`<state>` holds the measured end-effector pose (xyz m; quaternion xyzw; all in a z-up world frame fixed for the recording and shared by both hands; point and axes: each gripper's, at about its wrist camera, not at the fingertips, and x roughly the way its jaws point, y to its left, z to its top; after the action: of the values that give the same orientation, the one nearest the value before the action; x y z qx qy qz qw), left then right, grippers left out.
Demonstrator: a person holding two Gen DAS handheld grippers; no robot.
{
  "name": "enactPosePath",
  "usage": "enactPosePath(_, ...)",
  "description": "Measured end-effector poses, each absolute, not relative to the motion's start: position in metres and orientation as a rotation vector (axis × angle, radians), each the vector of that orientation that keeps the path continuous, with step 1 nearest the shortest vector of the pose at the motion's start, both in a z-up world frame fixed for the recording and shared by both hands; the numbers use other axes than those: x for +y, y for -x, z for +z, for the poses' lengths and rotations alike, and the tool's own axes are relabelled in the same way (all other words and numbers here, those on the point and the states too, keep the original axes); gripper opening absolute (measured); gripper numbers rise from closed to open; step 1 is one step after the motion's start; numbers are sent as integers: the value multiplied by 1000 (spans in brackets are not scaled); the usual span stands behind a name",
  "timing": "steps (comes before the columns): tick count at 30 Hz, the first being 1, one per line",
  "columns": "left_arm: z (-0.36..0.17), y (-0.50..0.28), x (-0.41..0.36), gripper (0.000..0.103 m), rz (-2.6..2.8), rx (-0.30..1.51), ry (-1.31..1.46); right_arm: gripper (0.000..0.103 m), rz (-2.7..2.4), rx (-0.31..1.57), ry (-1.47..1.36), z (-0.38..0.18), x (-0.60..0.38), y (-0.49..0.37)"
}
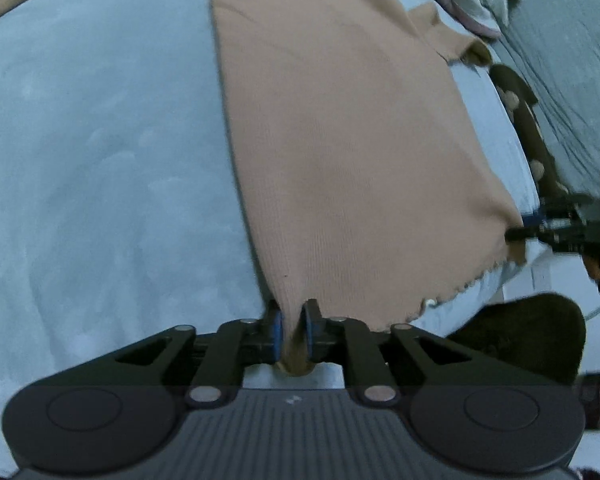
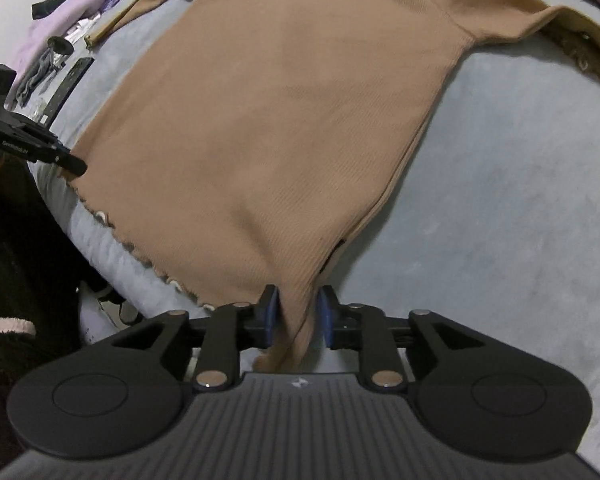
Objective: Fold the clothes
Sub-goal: 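Pull the hem with both tools to straighten the top, then release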
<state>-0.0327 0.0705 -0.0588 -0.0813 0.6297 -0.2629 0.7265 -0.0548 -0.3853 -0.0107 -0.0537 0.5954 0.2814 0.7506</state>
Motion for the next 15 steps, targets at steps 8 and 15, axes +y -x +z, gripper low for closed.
enactPosePath(8,-31,13,66,72,-660,1440,-102,56,617,1288,23,-3,-407,27)
enactPosePath(15,-18,-31,63,72,-638,1375,-125,56,611,1391,118,-7,-426,20)
